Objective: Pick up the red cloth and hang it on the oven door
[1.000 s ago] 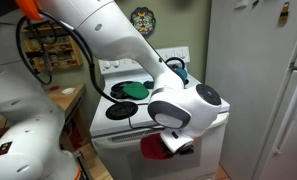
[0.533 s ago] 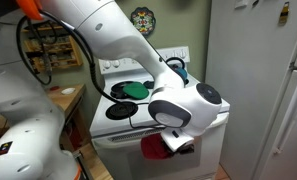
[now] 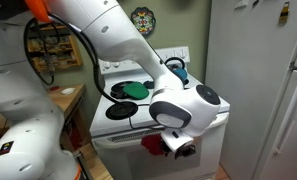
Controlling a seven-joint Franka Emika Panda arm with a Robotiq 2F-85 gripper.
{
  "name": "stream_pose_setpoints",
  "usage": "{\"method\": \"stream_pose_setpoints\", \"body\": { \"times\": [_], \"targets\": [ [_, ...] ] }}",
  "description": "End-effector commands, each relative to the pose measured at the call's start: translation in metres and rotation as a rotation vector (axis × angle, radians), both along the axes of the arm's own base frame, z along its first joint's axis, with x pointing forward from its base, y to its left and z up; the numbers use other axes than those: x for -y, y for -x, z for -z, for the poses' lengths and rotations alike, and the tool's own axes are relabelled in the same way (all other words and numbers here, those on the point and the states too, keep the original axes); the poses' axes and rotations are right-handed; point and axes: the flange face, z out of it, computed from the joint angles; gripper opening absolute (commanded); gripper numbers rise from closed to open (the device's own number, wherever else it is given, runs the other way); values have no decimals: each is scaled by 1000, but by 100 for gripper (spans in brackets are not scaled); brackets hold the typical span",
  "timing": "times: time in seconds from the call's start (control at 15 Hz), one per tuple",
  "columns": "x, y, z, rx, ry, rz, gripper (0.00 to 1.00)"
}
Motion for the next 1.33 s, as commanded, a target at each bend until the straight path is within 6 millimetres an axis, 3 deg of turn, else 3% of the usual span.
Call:
{"method": "stream_pose_setpoints", "body": {
  "times": [0.0, 0.27, 0.6, 1.27],
  "targets": [
    [6, -1, 8, -28, 30, 17, 73],
    [-3, -2, -4, 2, 21, 11, 99],
    [-31, -1, -34, 24, 100, 52, 100],
    [-71, 27, -101, 131, 174, -33, 100]
  ]
}}
